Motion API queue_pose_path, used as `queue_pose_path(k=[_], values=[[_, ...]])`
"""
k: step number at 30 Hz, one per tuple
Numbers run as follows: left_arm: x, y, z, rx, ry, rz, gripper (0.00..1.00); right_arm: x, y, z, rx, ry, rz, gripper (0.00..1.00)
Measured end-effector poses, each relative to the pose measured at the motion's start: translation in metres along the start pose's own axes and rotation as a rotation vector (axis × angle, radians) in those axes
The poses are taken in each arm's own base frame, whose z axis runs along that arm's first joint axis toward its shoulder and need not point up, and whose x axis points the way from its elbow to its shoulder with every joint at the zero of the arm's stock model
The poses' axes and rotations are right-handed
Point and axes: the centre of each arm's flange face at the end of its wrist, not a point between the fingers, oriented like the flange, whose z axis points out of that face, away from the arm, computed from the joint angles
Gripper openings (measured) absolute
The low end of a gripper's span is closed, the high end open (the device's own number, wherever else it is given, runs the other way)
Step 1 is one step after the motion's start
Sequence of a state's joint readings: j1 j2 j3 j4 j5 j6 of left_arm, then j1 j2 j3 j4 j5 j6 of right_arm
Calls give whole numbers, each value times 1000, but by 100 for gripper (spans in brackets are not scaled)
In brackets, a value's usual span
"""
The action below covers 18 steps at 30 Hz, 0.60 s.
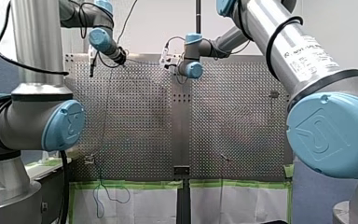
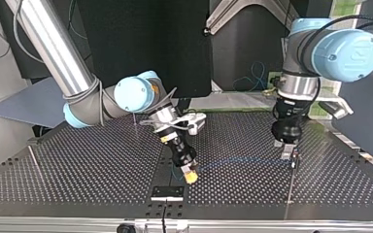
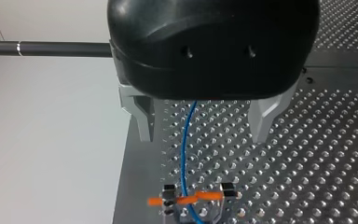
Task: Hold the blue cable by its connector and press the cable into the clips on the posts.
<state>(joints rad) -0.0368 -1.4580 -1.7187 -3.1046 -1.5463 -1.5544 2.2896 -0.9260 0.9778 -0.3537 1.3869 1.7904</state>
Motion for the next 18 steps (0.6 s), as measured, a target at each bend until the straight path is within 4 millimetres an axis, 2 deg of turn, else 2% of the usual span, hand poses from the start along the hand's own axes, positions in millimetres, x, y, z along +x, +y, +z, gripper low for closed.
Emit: queue_pose_path(k=[7, 18], values=[[-9, -5, 9, -9, -23, -12, 100, 0, 0, 0, 0, 0, 0, 0], [-14, -11, 38, -66, -23, -12, 100, 0, 0, 0, 1, -2, 0, 0]])
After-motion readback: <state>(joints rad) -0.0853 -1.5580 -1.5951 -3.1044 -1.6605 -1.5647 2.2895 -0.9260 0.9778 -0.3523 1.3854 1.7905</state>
